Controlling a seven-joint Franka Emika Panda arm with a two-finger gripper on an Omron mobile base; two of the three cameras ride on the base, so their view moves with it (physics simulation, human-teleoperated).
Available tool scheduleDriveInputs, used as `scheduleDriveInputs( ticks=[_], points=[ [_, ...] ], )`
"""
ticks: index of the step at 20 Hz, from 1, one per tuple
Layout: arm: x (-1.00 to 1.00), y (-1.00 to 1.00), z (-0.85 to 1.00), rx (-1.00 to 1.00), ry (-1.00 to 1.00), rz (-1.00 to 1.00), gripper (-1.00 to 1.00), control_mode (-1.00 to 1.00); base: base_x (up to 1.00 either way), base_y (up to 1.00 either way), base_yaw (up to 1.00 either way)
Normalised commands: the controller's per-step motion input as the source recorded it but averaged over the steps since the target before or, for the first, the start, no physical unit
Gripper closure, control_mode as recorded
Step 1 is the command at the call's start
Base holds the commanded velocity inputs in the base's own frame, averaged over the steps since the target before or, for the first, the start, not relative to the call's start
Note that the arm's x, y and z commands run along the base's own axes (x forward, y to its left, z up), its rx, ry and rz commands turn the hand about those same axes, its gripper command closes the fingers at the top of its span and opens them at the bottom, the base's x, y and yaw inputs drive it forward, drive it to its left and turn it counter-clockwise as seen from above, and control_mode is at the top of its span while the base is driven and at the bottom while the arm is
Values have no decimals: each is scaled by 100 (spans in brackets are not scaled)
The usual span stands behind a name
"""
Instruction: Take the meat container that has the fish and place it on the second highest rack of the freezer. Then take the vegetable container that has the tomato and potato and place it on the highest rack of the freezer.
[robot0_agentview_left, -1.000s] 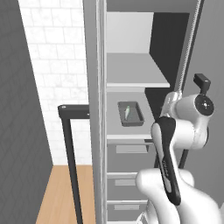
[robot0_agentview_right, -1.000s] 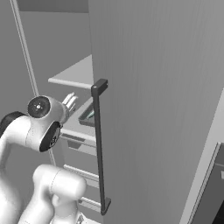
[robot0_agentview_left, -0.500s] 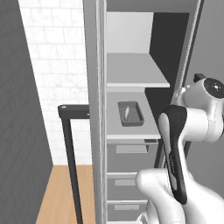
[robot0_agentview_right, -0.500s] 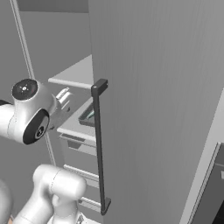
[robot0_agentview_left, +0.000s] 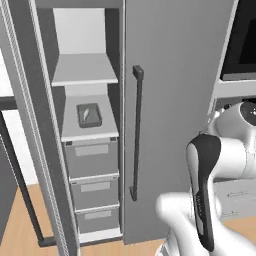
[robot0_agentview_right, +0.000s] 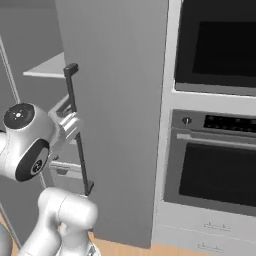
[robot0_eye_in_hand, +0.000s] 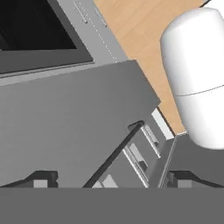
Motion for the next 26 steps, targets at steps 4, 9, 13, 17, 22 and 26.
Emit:
scheduleDriveInputs(
  ticks=[4, 9, 13, 17, 22, 26],
  points=[
    [0, 0, 0, 0, 0, 0, -100, 100, -29, -97, -60],
    [0, 0, 0, 0, 0, 0, -100, 100, 19, -100, -56],
    [0, 0, 0, 0, 0, 0, -100, 100, 98, -100, -24],
    [0, 0, 0, 0, 0, 0, -100, 100, 87, -100, -3],
    [0, 0, 0, 0, 0, 0, -100, 100, 72, -100, -6],
    [0, 0, 0, 0, 0, 0, -100, 100, 67, -100, -4]
  ],
)
